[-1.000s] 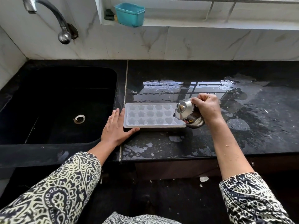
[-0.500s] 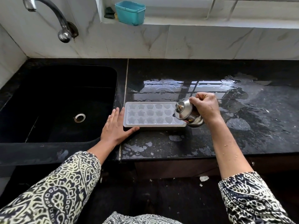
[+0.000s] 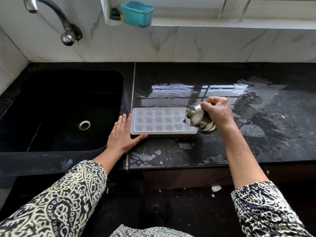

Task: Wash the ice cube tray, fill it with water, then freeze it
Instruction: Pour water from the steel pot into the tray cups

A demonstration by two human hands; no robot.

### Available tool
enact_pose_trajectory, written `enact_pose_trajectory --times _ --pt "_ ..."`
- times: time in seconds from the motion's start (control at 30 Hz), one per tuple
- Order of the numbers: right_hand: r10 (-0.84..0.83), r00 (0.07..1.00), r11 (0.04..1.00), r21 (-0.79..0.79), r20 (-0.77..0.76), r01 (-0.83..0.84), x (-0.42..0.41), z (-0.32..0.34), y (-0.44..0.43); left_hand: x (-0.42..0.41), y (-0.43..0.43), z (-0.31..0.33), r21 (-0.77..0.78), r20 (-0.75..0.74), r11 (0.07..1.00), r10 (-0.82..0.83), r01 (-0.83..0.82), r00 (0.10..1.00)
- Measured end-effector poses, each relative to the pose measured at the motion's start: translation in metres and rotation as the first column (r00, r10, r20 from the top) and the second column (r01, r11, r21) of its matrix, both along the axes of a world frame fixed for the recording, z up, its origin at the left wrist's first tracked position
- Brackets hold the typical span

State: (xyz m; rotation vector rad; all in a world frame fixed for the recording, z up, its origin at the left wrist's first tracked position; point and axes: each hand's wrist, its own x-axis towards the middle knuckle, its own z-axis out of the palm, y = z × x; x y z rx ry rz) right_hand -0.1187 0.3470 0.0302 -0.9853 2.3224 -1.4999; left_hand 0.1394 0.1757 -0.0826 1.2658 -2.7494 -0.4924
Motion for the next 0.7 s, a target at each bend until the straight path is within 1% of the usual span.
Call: enact_pose_trajectory --times 0.43,0.6,0.7 --pt "-0.010 0.999 0.999 0.045 -0.038 0.012 -0.0026 -0.0028 -0.0004 -0.0005 0.0002 0.0004 -0.003 0.000 1.000 0.000 0.000 1.000" --pt "-0.002 1.000 0.999 0.037 -0.030 0.003 -0.0016 -0.0030 -0.0003 -0.0001 -0.0010 -0.0011 -0.003 0.004 1.000 0.000 0.000 1.000" --pt "0.003 1.000 1.000 0.012 0.005 -0.003 -0.0028 -0.0047 0.0004 0.0000 -0.0012 -0.0018 -0.001 0.001 1.000 0.000 0.000 1.000"
